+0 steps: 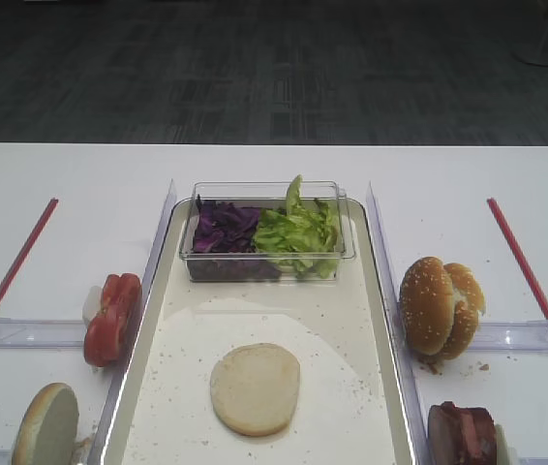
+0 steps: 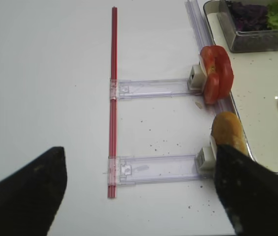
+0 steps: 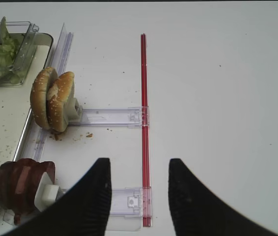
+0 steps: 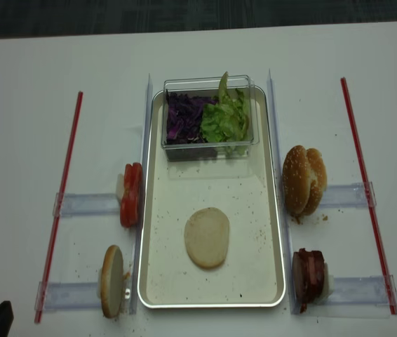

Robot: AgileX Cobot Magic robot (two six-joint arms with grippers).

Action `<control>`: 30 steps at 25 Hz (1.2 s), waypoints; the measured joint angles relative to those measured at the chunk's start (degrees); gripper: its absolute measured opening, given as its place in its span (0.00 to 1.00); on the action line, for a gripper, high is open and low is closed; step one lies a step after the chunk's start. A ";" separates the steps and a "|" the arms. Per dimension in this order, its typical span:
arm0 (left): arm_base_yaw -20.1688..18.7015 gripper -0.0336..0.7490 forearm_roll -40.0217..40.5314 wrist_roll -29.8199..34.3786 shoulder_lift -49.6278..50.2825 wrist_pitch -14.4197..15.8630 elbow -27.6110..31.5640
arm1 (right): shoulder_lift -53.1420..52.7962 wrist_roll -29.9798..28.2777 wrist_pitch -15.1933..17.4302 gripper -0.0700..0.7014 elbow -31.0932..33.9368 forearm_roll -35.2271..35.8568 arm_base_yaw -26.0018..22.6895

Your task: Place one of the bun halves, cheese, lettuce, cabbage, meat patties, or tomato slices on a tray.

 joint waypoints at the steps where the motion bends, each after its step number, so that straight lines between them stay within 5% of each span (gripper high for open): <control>1: 0.00 0.76 0.00 0.00 0.00 0.00 0.00 | 0.00 0.00 0.00 0.50 0.00 0.00 0.00; 30: 0.00 0.76 0.00 0.56 0.00 -0.20 0.00 | 0.00 0.00 0.00 0.50 0.00 0.00 0.00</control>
